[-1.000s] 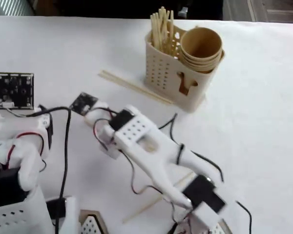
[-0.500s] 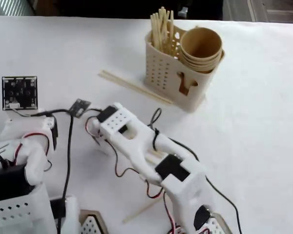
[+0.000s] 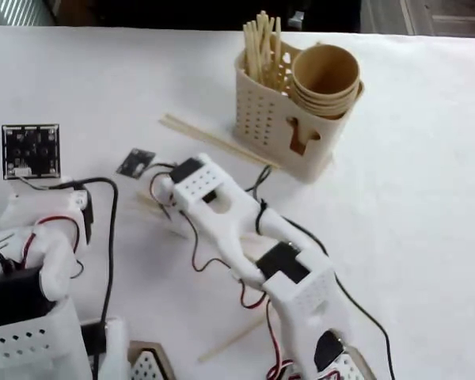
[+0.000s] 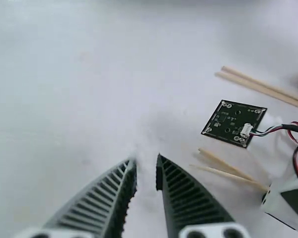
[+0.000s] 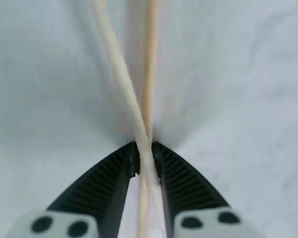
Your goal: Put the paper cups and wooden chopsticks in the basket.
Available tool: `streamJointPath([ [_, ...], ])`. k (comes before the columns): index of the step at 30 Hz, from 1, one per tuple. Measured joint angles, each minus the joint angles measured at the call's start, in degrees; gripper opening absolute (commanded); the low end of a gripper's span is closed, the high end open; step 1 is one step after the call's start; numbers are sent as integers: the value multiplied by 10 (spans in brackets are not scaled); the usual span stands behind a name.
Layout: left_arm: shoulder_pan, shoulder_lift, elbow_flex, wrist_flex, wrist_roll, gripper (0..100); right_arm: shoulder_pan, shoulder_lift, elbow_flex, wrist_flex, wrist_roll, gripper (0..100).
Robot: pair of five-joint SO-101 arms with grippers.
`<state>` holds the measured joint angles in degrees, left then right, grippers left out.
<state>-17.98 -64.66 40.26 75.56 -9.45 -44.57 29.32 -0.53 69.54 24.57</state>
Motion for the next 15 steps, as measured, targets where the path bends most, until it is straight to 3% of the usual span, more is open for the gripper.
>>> streamJointPath([
  [7, 0, 0, 0, 0, 0, 81, 2, -72, 11, 50, 0, 19],
  [15, 0, 0, 0, 0, 0, 82, 59, -213, 12, 84, 0, 19],
])
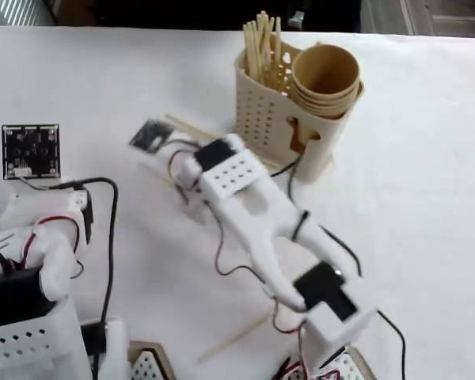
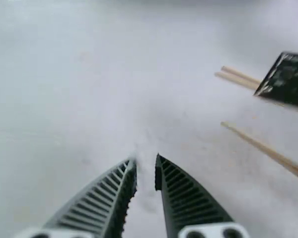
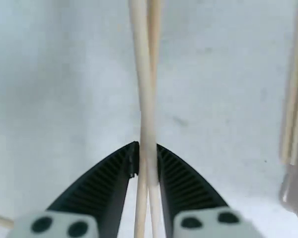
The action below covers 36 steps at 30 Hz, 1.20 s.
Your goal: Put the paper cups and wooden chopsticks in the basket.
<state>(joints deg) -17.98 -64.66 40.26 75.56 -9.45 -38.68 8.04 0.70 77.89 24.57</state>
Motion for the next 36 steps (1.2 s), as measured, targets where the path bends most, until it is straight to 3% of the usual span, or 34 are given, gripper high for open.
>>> streamJointPath([
  [10, 0, 0, 33, -27, 0, 82, 76, -157, 0, -44, -4, 19],
  [36, 0, 0, 35, -27, 0, 80, 190, -204, -35, -473, -171, 19],
])
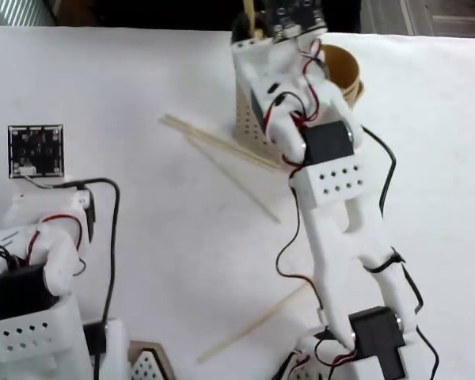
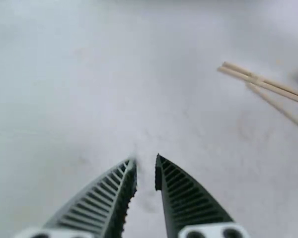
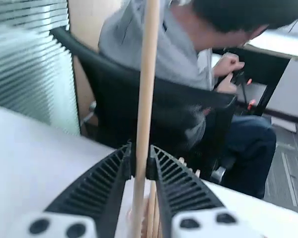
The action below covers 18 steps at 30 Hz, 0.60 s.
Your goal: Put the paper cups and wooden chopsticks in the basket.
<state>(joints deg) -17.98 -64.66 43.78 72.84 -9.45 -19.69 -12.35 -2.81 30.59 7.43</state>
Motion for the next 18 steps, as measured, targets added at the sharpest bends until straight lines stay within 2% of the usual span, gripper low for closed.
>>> streamJointPath([
  [8, 0, 0, 3, 0, 0, 80, 44, 78, 0, -169, -9, 20],
  [15, 0, 0, 13, -2, 0, 80, 57, 152, 8, -188, -9, 24],
  [18, 0, 0, 13, -4, 0, 80, 64, 153, 25, -188, -9, 120],
])
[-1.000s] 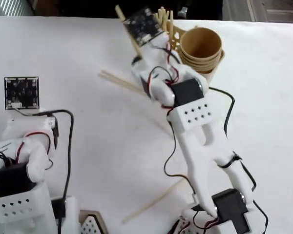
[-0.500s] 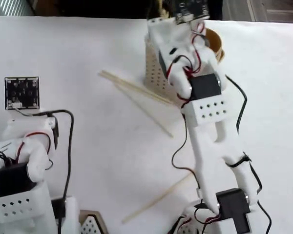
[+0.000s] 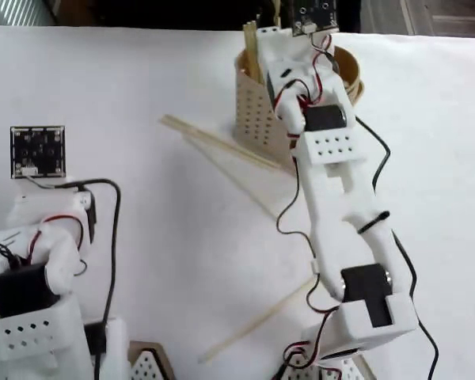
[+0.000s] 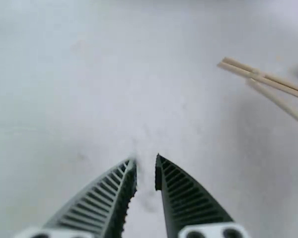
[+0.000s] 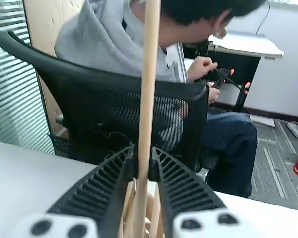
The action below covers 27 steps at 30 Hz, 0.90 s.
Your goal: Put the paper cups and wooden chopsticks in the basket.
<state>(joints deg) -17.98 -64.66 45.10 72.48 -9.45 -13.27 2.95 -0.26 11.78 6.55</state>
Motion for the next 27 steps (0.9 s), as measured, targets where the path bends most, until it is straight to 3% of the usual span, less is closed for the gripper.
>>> streamJointPath([
  [2, 0, 0, 0, 0, 0, 80, 1, 0, 3, 5, 0, 216],
  [4, 0, 0, 0, 0, 0, 80, 0, -4, 4, 30, 0, 238],
  [13, 0, 0, 0, 0, 0, 80, -25, -125, 4, 142, 0, 12],
  [22, -2, 0, 0, 0, 0, 80, -192, -187, 4, 277, 47, 19],
  [27, -26, 0, 0, 0, 0, 80, -211, -94, 4, 285, 49, 20],
])
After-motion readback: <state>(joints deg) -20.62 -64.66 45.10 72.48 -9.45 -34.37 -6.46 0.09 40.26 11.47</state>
